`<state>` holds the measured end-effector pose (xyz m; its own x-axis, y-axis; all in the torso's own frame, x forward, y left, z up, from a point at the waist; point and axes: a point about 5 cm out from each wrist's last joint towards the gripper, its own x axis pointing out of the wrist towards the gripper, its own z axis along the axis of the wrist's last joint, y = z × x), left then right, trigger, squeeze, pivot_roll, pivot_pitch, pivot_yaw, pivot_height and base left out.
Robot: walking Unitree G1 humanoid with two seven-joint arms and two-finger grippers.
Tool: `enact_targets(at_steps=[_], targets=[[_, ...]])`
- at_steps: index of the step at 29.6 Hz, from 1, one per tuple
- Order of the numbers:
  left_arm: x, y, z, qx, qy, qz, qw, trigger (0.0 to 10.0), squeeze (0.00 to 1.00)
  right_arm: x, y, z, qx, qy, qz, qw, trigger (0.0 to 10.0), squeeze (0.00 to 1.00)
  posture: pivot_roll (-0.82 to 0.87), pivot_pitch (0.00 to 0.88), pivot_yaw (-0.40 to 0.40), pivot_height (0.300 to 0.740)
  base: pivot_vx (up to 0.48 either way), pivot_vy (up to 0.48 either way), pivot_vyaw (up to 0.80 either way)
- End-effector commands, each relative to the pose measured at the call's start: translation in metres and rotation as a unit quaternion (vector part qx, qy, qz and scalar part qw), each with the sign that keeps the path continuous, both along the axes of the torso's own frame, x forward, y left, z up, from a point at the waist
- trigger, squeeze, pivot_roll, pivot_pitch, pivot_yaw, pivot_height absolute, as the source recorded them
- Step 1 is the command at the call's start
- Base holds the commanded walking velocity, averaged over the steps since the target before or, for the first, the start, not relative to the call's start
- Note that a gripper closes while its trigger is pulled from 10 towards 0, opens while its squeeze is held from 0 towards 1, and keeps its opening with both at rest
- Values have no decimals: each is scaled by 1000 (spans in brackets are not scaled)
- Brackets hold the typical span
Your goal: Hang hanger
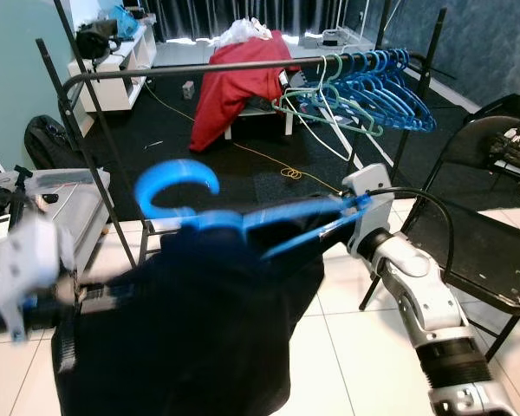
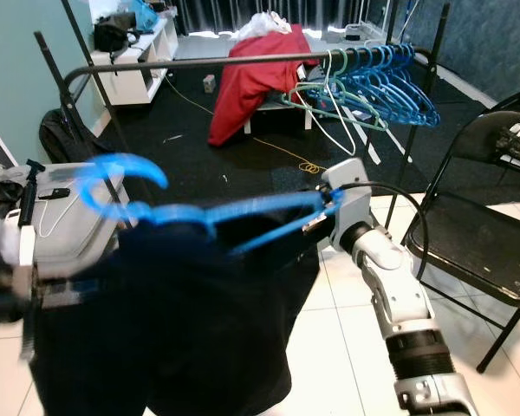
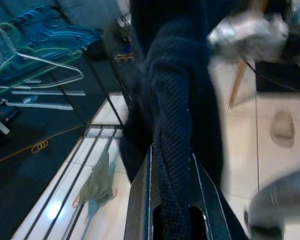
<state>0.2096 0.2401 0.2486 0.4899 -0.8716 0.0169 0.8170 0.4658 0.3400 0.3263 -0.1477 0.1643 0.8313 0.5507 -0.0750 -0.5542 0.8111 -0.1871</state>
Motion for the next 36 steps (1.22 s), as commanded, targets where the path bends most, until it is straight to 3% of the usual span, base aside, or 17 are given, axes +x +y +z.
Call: enact_targets(at_steps=[1,3,4,5,8,11,12,14,15,17,18,20,21,28,36], targets=[[1,8,1,-61,-12,7,998,10000,0,-4,5,-6,17,28,14,999,10000,0,-41,0,27,740,0,0,0],[2,7,3,-110,-15,0,994,10000,0,-5,6,-7,30,40,16,999,10000,0,-43,0,29,740,0,0,0],[2,7,4,-121,-15,-3,993,10000,0,-6,6,-7,30,42,17,999,10000,651,-43,0,29,740,0,0,0],[4,7,0,-112,-9,4,994,10000,0,-9,6,-3,51,45,34,997,10000,1000,-47,0,31,740,0,0,0],[7,6,-7,-88,0,16,996,10000,0,-15,7,4,82,48,69,993,10000,1000,-48,0,30,740,0,0,0],[18,12,-25,6,36,68,997,10000,0,-49,-2,17,70,59,204,975,10000,1000,-53,0,32,740,0,0,0],[21,17,-31,57,43,90,993,10000,0,-63,-13,21,48,72,245,966,10000,1000,-53,0,29,740,0,0,0],[25,22,-34,106,43,105,988,10000,0,-77,-31,25,19,92,271,958,10000,1000,-58,0,28,740,0,0,0],[25,22,-34,106,43,105,988,10000,0,-77,-31,25,19,92,271,958,10000,1000,-58,0,28,740,0,0,0],[26,22,-31,114,34,107,987,10000,0,-80,-50,28,3,105,256,961,10000,1000,-58,0,28,740,0,0,0],[29,21,-27,122,23,110,986,10000,0,-78,-69,33,-2,99,221,970,10000,1000,-66,0,35,740,0,0,0],[30,19,-26,127,19,110,986,10000,0,-79,-73,36,0,92,214,972,10000,1000,-74,0,43,740,0,0,0],[33,15,-27,138,13,108,984,10000,0,-82,-73,48,14,74,217,973,10000,1000,-78,0,49,740,0,0,0],[39,3,-36,155,11,100,983,10000,0,-85,-64,66,47,31,231,971,10000,1000,-75,0,49,740,0,0,0],[39,-9,-47,163,16,88,983,10000,0,-83,-55,67,65,24,244,967,10000,1000,-69,0,43,740,0,0,0]])
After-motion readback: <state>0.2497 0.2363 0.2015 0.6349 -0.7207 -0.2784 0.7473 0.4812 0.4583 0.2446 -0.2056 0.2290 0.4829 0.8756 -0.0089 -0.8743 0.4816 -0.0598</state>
